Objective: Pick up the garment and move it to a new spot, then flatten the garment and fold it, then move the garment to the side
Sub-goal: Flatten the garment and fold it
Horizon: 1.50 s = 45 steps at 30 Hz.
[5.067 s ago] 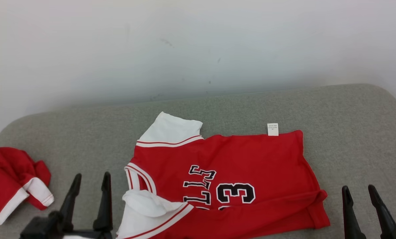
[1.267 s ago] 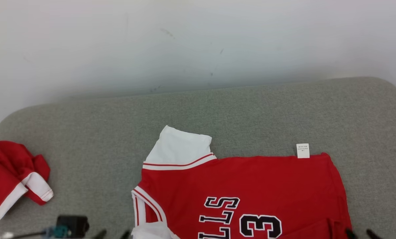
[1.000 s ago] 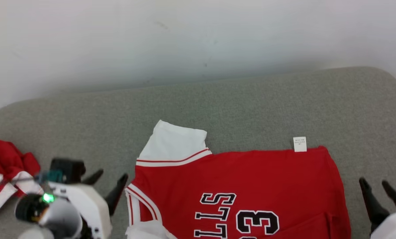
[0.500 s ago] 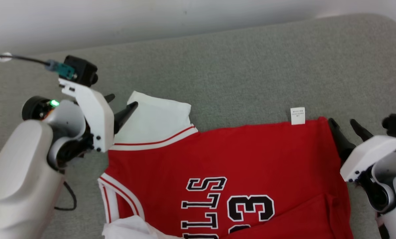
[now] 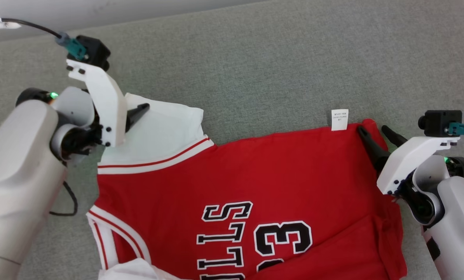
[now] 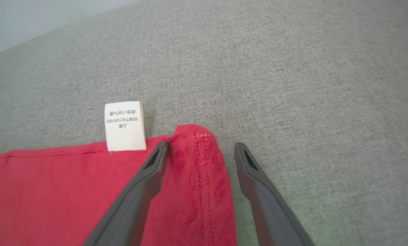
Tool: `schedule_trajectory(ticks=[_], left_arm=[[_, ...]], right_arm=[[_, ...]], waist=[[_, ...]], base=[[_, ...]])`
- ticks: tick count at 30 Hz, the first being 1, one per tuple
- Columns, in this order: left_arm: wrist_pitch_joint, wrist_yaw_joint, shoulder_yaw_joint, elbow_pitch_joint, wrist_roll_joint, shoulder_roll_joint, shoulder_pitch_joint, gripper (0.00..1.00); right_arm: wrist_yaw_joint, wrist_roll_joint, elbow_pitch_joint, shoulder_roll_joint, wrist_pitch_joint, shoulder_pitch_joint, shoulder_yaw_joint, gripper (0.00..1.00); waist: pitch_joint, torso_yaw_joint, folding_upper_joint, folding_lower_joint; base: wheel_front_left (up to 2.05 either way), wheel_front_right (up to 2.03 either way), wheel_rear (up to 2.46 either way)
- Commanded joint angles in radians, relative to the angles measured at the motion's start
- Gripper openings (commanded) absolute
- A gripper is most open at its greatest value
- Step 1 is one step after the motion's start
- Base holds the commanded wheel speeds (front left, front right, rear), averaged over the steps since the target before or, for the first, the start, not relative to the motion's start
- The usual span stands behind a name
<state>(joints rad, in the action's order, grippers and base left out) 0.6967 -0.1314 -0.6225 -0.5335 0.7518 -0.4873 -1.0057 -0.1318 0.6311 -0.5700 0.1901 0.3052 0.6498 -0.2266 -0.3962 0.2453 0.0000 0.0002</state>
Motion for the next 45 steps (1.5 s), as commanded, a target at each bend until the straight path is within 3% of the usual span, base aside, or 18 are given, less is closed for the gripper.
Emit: schedule_trajectory(ticks=[1,13,14,16,17,18,19,20,36,45], left_arm=[[-0.018,0.002,-0.024,-0.043,0.006,-0.014,-0.037,1.0],[0.008,0.002,-0.14,-0.165,0.082,-0.021,-0.099,1.0],[0.015,0.002,-0.149,-0.17,0.092,-0.019,-0.102,0.88],[0.021,0.002,-0.166,-0.174,0.112,-0.019,-0.107,0.37],[0.02,0.002,-0.174,-0.176,0.119,-0.019,-0.11,0.14],[0.017,0.002,-0.182,-0.176,0.124,-0.019,-0.114,0.0],[0.014,0.002,-0.189,-0.176,0.128,-0.019,-0.116,0.0],[0.012,0.002,-0.195,-0.177,0.134,-0.02,-0.12,0.0],[-0.118,0.002,-0.254,-0.223,0.178,-0.032,-0.175,0.0],[-0.155,0.002,-0.28,-0.227,0.224,-0.019,-0.171,0.0]], right_arm=[[0.002,0.021,-0.016,0.004,-0.013,0.027,-0.027,1.0],[0.001,0.082,-0.095,-0.009,-0.02,0.067,-0.167,1.0],[0.001,0.089,-0.1,-0.01,-0.017,0.067,-0.178,0.96],[0.0,0.104,-0.106,-0.007,-0.019,0.069,-0.2,0.49],[0.0,0.112,-0.109,-0.004,-0.02,0.069,-0.209,0.42],[0.0,0.12,-0.111,-0.001,-0.023,0.069,-0.217,0.34],[0.0,0.126,-0.112,0.002,-0.029,0.071,-0.223,0.21],[0.0,0.134,-0.113,0.007,-0.037,0.072,-0.228,0.0],[0.002,0.121,-0.23,0.014,-0.303,0.14,-0.182,0.0],[0.002,0.127,-0.294,0.012,-0.349,0.143,-0.183,0.0]], waist=[[-0.013,0.011,0.0,-0.0002],[-0.037,0.024,0.0,-0.0002],[-0.036,0.023,0.0,-0.0002],[-0.034,0.022,0.0,-0.0002],[-0.033,0.021,0.0,-0.0002],[-0.031,0.02,0.0,-0.0002],[-0.03,0.019,0.0,-0.0002],[-0.028,0.019,0.0,-0.0002],[0.025,-0.014,0.0,-0.0002],[0.082,-0.042,0.0,-0.0002]], base=[[0.0,0.0,0.0],[0.0,0.0,0.0],[0.0,0.0,0.0],[0.0,0.0,0.0],[0.0,0.0,0.0],[0.0,0.0,0.0],[0.0,0.0,0.0],[0.0,0.0,0.0],[0.0,0.0,0.0],[0.0,0.0,0.0]])
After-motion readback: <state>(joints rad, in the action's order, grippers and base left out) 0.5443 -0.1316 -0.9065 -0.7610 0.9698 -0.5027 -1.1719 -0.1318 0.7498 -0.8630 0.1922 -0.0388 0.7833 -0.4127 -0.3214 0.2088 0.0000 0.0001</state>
